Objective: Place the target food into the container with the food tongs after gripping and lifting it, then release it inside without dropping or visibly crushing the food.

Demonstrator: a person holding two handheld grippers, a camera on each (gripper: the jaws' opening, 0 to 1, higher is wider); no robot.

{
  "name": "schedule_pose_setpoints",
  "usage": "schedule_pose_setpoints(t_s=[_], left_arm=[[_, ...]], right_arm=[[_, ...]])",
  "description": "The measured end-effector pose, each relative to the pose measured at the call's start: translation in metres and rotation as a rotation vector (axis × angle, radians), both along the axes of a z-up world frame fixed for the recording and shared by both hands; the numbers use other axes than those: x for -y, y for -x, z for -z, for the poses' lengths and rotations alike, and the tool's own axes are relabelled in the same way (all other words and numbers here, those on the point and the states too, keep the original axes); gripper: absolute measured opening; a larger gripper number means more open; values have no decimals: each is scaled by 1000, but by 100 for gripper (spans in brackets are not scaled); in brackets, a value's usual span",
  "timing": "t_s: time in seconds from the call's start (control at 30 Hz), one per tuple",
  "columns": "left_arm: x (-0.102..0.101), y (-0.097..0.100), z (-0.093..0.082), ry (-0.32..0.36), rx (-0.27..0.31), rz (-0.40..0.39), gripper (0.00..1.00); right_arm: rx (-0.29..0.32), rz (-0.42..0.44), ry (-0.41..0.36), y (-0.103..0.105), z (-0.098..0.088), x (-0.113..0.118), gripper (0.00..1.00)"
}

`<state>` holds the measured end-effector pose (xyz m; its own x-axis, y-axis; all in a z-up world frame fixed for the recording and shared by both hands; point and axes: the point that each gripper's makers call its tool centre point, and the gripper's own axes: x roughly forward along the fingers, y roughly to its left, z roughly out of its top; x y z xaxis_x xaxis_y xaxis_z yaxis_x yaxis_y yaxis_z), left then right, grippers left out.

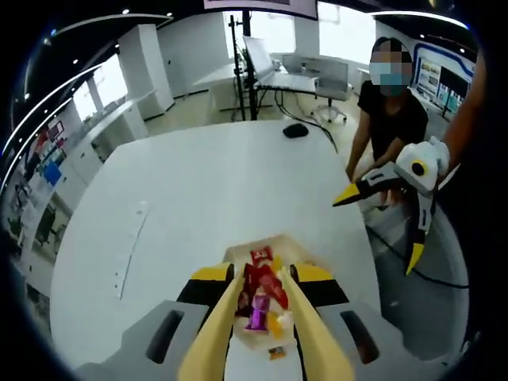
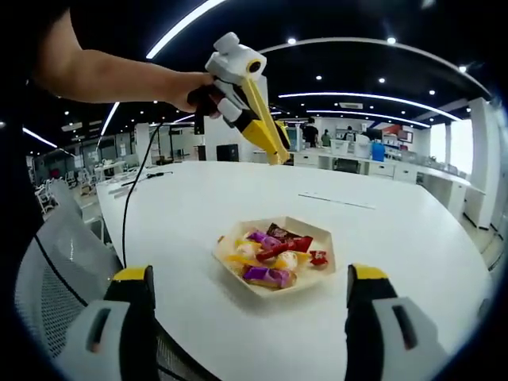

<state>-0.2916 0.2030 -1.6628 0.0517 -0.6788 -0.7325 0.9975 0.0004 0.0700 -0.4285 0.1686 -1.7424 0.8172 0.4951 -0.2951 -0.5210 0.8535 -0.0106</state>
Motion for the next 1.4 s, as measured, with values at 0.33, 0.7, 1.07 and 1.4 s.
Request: schedule_pose_setpoints(t_s=[0.33,0.7,1.07,1.4], left_arm=[[-16,-2,0,29,0,-48,25],[-28,-4,-5,86,3,-87,26],[-59,-15,14,126,27,-175,25],[-90,-17,42,162,3,-260,25]], right_arm=[[-1,3,-1,0,0,0,99],[-8,1,6,0,2,0,99],[-16,-4,12,0,3,-1,99],[-28,-17,19,1,6,-3,99]])
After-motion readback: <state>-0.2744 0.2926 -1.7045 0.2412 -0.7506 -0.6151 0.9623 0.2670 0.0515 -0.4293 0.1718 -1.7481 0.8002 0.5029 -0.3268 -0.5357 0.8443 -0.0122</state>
